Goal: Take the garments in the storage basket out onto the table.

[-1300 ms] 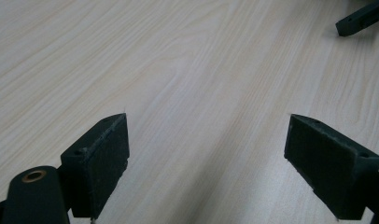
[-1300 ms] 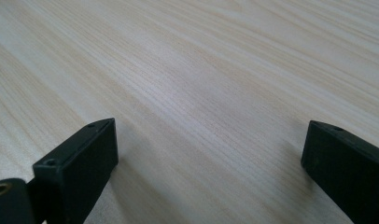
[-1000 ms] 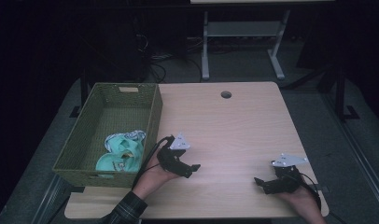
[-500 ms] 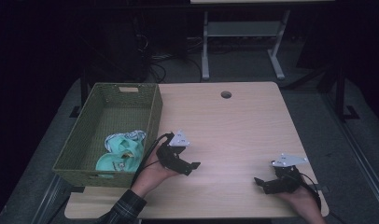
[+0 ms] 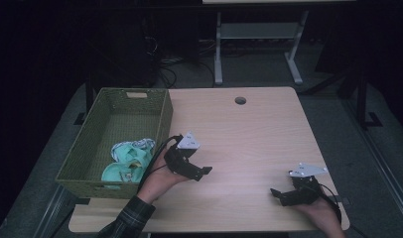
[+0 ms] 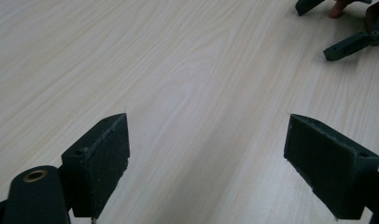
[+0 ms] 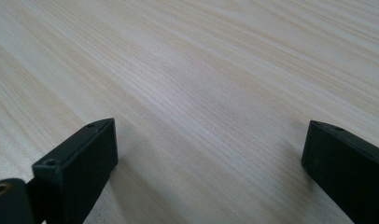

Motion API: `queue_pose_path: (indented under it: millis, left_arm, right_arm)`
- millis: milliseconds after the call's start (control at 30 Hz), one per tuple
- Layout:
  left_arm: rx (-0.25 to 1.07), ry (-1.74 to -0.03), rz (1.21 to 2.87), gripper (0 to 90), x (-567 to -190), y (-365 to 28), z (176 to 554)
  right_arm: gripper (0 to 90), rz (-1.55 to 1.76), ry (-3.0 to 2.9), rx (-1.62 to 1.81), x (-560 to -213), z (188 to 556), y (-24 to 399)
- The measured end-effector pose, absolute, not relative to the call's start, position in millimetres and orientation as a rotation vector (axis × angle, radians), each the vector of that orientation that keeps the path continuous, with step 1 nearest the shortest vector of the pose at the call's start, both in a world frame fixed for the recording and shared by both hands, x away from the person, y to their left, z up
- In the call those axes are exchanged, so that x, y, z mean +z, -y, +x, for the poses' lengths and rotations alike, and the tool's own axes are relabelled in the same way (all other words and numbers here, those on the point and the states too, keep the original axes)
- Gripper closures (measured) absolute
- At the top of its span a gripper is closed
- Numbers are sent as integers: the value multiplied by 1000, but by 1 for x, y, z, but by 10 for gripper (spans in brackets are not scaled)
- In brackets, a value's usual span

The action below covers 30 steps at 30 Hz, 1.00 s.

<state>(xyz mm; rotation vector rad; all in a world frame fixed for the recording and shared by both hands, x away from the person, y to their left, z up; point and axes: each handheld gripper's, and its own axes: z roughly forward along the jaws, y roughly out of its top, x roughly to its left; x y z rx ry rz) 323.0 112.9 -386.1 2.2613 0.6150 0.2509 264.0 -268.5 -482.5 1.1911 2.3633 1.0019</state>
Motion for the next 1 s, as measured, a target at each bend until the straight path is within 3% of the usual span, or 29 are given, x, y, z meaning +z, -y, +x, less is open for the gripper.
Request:
queue_pose_path:
  millis: [1000]
  left_arm:
    - [244, -645, 2210, 136, -344, -151, 331]
  right_arm:
    - [31, 1199, -2358, 1001, -482, 264, 269]
